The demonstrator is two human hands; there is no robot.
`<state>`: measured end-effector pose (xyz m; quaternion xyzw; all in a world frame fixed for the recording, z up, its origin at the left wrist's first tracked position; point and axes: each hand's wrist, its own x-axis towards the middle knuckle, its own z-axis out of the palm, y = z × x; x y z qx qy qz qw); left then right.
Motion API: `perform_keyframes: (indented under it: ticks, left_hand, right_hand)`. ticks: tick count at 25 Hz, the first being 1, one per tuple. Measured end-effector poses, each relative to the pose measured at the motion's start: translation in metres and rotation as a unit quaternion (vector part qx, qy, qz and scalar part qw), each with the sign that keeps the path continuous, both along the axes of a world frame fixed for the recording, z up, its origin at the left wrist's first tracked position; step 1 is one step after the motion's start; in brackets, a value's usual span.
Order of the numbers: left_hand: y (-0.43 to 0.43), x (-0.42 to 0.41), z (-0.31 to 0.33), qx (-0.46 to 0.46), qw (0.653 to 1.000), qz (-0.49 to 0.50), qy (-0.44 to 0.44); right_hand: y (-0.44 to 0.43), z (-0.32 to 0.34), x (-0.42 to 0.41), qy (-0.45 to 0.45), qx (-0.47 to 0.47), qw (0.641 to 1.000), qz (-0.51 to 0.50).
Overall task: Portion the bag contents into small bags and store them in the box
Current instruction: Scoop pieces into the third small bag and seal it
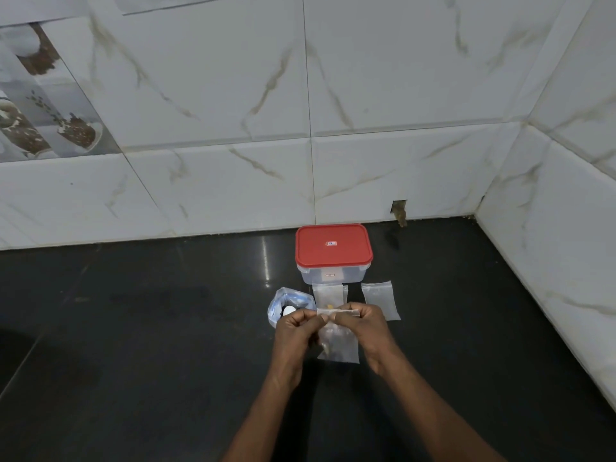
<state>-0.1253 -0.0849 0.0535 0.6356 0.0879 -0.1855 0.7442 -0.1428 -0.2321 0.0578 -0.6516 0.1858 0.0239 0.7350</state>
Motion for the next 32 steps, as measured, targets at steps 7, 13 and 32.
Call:
perform_keyframes:
  ticks: [7,13,32]
  left_hand:
    - [-0.003,0.011,0.013,0.03,0.999,-0.027,0.037]
    - [0.0,0.01,0.009,-0.017,0.996,-0.033,0.084]
    - [0.005,0.004,0.013,-0.042,0.996,-0.02,0.081]
  right_hand:
    - [-0.001,0.005,0.009,0.044,-0.013,0.999,0.02]
    - [0.004,0.012,0.008,0.037,0.005,0.999,0.012]
    - [0.002,0.009,-0.002,0.027,0.027,0.999,-0.016]
